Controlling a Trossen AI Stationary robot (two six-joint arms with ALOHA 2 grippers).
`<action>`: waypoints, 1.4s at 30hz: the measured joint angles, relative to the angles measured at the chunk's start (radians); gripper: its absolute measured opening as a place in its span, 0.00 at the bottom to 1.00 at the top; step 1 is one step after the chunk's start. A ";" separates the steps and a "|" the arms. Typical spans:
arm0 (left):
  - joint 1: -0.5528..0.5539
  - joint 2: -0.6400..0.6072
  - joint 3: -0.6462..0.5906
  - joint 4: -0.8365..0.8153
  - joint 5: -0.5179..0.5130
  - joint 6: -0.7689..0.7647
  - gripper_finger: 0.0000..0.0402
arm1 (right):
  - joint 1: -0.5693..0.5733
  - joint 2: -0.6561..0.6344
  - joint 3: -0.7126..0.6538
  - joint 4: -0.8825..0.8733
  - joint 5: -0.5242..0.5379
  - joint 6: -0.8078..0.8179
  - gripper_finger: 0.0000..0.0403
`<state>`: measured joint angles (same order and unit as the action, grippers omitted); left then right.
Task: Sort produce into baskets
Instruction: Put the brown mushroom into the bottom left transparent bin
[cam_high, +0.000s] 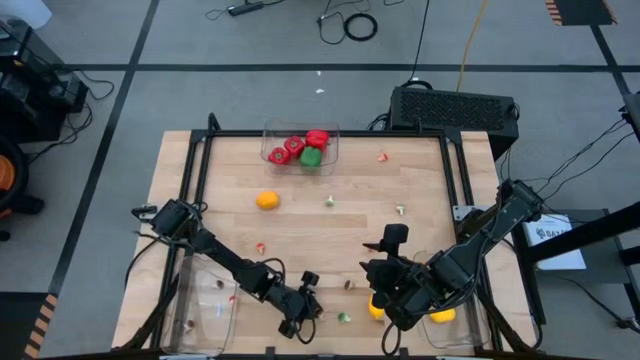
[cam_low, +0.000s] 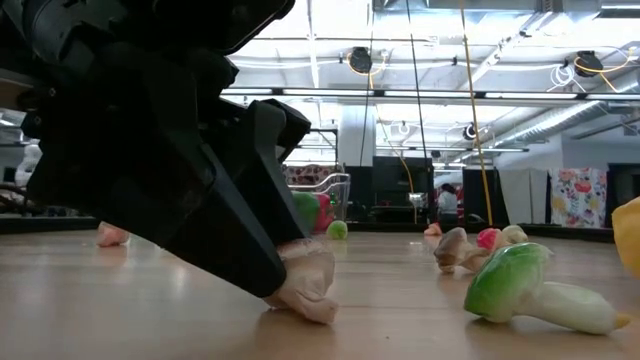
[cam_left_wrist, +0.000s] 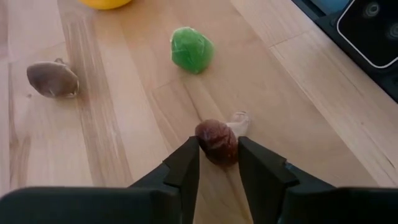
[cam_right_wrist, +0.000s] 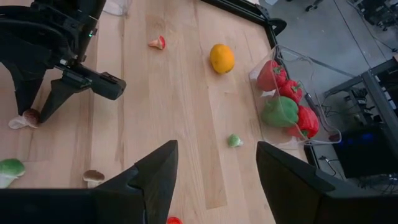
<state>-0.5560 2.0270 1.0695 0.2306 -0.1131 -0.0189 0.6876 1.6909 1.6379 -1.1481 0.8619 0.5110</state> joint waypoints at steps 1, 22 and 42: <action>0.000 0.000 0.000 0.000 0.000 0.000 0.27 | 0.000 0.000 0.000 0.000 0.000 0.000 0.52; -0.026 -0.446 0.000 -0.648 -0.045 -0.219 0.27 | 0.000 0.000 0.000 -0.004 0.000 -0.005 0.52; -0.430 -0.708 0.000 -1.130 0.050 -0.993 0.27 | -0.021 0.000 0.000 0.031 0.001 0.003 0.52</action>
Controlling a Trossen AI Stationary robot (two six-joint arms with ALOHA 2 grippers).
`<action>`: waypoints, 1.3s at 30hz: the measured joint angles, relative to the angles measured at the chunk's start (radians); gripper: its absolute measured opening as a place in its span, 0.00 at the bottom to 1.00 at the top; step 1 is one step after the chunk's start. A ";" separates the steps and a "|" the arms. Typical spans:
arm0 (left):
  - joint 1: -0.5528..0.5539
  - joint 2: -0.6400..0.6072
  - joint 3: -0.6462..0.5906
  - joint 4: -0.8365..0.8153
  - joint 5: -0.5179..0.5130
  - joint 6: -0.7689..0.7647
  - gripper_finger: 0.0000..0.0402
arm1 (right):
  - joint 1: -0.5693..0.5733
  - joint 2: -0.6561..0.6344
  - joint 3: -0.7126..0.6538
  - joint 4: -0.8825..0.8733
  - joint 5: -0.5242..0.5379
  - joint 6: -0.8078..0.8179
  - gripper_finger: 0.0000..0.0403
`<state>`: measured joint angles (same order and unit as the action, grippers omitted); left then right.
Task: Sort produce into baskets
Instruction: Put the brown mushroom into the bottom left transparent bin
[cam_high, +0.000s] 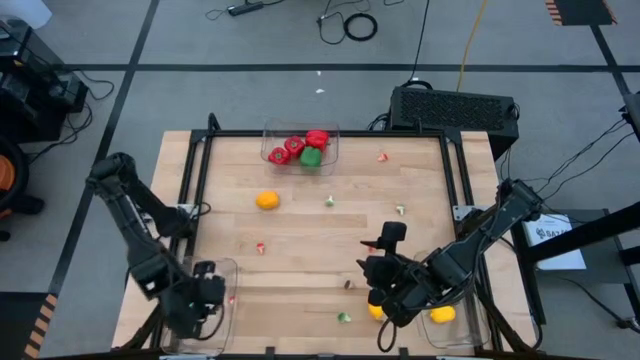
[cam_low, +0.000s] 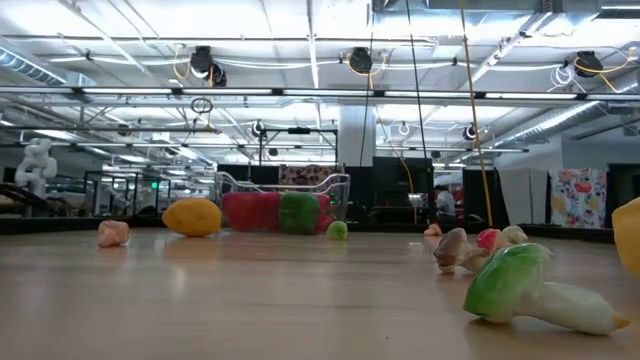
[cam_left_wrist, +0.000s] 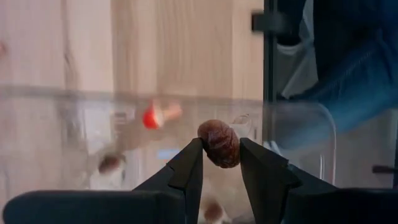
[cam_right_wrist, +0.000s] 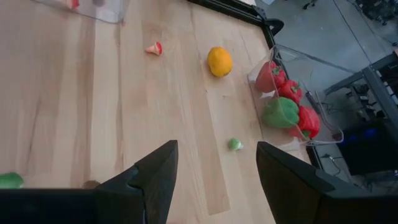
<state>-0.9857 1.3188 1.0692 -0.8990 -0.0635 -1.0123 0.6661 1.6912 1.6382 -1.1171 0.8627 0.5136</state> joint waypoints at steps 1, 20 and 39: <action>-0.022 0.001 0.000 -0.009 -0.018 -0.025 0.27 | -0.002 0.000 -0.004 0.007 0.000 0.006 0.52; -0.187 0.004 -0.218 0.032 -0.225 -0.370 0.27 | 0.037 0.002 -0.498 0.704 -0.357 0.198 0.52; -0.186 0.004 -0.285 0.132 -0.183 -0.409 0.42 | -0.073 0.160 -0.536 0.717 -0.500 0.101 0.65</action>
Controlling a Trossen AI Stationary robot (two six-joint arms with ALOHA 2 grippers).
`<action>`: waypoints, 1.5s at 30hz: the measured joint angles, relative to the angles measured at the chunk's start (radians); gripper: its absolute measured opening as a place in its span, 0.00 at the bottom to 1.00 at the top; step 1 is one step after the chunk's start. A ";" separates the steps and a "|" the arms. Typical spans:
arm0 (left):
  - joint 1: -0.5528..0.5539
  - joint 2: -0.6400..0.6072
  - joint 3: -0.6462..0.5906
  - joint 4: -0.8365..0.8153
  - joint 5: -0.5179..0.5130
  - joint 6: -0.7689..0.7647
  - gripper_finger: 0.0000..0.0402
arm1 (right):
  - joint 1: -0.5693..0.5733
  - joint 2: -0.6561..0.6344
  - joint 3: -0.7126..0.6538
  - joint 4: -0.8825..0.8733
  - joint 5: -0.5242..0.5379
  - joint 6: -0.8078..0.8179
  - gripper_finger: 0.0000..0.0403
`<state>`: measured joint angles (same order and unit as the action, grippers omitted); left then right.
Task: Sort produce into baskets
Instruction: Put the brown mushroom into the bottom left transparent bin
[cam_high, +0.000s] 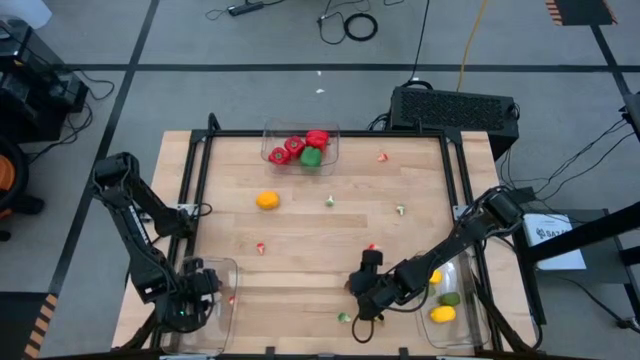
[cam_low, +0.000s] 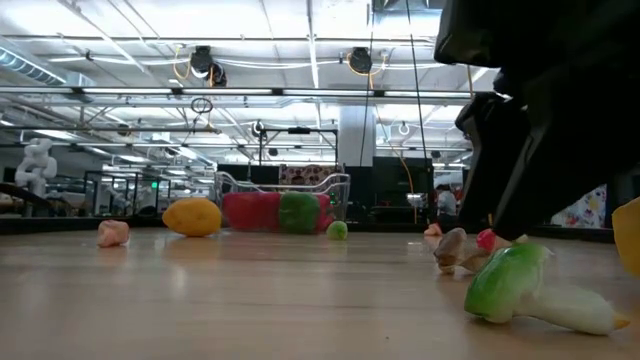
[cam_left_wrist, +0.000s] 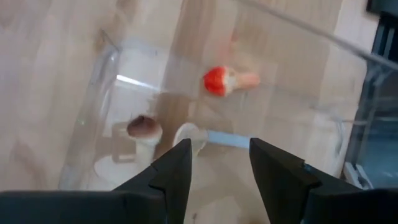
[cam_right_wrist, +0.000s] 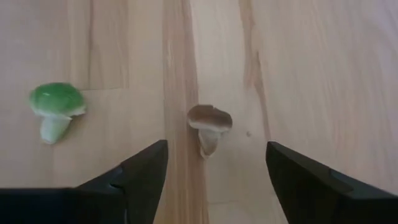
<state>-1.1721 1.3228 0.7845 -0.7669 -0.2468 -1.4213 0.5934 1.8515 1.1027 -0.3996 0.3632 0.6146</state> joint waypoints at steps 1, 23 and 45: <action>0.000 0.000 0.000 0.000 0.017 -0.009 0.42 | -0.003 0.000 0.000 0.005 0.000 -0.008 0.64; 0.000 -0.001 0.089 -0.041 0.063 -0.031 0.42 | -0.018 0.077 0.003 0.061 -0.050 -0.014 0.51; 0.000 -0.002 0.307 -0.386 -0.265 0.103 0.42 | -0.031 0.078 0.002 0.061 -0.051 -0.036 0.22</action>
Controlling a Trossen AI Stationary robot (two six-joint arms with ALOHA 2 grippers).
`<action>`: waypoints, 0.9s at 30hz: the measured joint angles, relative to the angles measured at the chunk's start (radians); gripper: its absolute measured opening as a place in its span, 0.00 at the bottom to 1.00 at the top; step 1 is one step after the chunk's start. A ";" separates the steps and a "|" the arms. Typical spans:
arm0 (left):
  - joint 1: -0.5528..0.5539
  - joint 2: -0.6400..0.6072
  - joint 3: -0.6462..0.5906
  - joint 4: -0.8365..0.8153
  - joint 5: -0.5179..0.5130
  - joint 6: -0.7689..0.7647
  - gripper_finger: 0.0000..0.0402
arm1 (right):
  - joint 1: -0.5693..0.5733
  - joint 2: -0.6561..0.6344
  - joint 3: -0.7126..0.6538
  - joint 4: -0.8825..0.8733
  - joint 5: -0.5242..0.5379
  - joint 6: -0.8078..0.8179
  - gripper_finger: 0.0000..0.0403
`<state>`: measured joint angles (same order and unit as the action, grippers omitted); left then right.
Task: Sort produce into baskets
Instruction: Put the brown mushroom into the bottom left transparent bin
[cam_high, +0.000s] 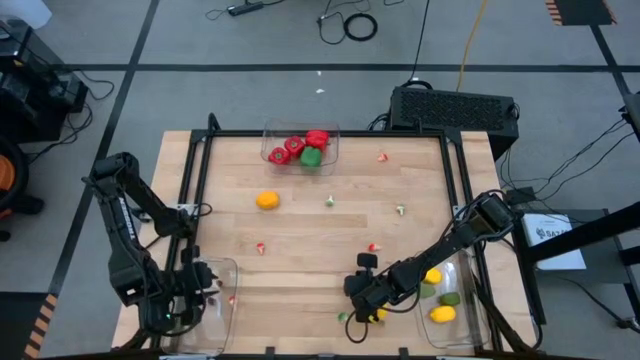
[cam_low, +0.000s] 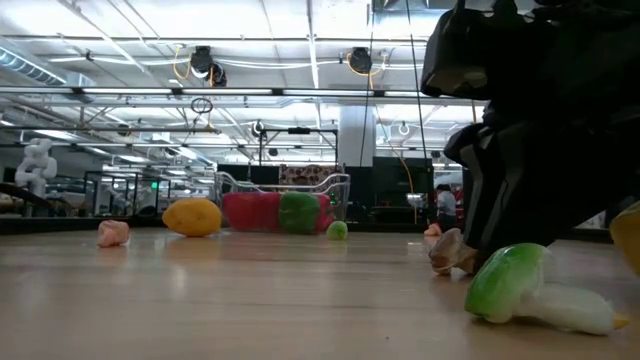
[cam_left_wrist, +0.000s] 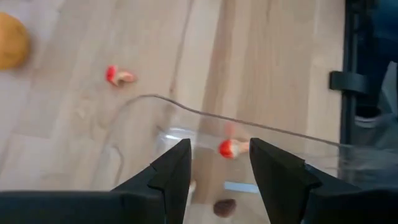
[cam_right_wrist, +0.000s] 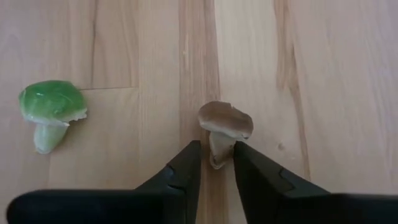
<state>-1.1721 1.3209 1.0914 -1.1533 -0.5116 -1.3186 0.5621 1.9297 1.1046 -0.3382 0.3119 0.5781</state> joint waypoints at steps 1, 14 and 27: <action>0.000 0.000 0.003 -0.014 -0.014 0.000 0.42 | 0.000 0.000 0.000 0.000 0.000 -0.002 0.21; 0.000 0.000 0.004 -0.038 -0.128 0.018 0.42 | -0.007 -0.005 -0.002 -0.001 0.008 -0.023 0.13; 0.000 0.001 0.004 -0.023 -0.288 0.019 0.42 | -0.017 -0.022 0.110 -0.022 0.004 -0.133 0.12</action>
<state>-1.1721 1.3216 1.0954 -1.1768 -0.7993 -1.2999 0.5447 1.9074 1.2148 -0.3601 0.3161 0.4452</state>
